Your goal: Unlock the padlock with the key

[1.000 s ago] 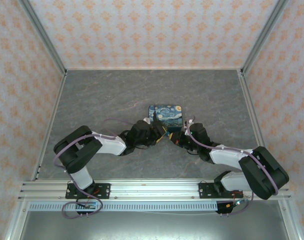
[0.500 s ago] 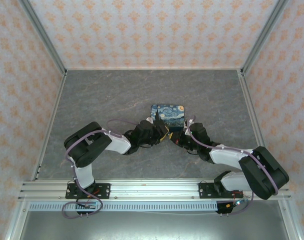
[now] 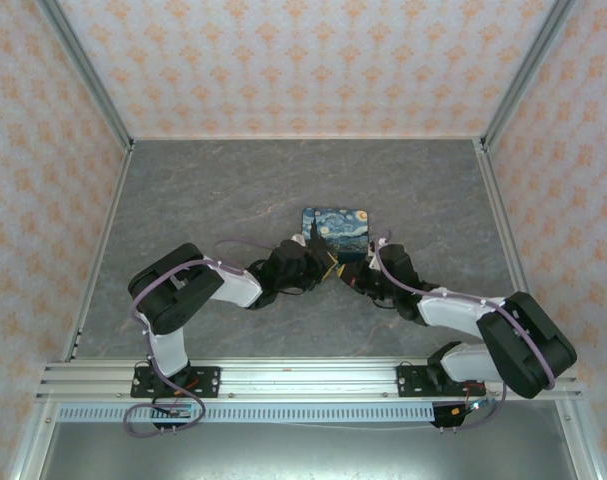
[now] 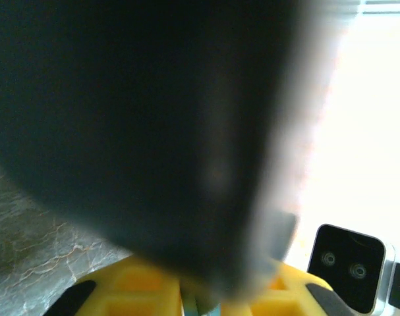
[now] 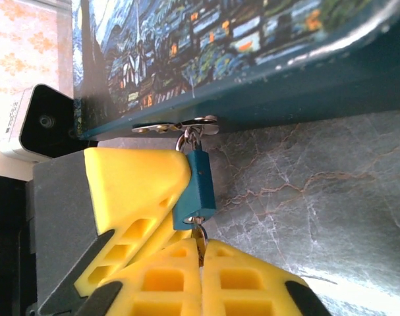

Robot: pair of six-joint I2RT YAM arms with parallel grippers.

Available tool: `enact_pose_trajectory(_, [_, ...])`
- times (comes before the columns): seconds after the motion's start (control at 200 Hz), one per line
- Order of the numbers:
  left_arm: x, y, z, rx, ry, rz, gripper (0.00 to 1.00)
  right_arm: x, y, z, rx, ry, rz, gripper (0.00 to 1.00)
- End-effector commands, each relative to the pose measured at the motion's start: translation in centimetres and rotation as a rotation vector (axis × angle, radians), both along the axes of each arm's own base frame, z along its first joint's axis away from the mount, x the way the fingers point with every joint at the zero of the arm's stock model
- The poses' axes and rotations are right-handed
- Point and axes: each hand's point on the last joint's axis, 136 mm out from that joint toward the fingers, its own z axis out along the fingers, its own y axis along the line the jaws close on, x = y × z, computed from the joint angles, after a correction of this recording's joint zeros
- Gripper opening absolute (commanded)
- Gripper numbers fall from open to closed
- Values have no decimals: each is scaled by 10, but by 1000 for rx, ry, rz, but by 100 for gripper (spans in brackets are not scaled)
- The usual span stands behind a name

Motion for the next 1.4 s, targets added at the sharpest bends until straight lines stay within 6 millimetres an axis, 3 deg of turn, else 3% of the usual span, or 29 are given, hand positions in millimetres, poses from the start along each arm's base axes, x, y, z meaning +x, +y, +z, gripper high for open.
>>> enact_pose_trajectory(0.0, [-1, -6, 9, -2, -15, -3, 10, 9, 2, 23, -24, -90, 11, 16])
enact_pose_trajectory(0.15, [-2, -2, 16, 4, -13, 6, 1, 6, -14, 13, -143, -108, 8, 32])
enact_pose_trajectory(0.315, [-4, 4, 27, 15, -8, 19, 0, 6, -28, 32, -253, -221, 30, 43])
enact_pose_trajectory(0.525, [-9, 23, 38, 66, -5, 68, 0, 10, -30, 98, -236, -508, 38, 55])
enact_pose_trajectory(0.661, [-11, 36, 43, 94, -21, 98, 0, 9, -32, 138, -237, -697, 51, 72])
enact_pose_trajectory(0.746, [-14, 40, 47, 99, -26, 101, 0, 2, -26, 158, -224, -807, 104, 83])
enact_pose_trajectory(0.836, [-15, 45, 51, 104, -32, 110, 0, -10, -13, 171, -209, -909, 214, 85])
enact_pose_trajectory(0.966, [-16, 49, 57, 108, -36, 115, 0, -19, -6, 171, -253, -987, 319, 85])
enact_pose_trajectory(1.171, [-16, 53, 61, 111, -29, 122, 0, -29, -5, 149, -497, -1114, 435, 85])
enact_pose_trajectory(1.396, [-16, 56, 63, 110, -26, 127, 0, -32, 2, 103, -873, -1217, 579, 83])
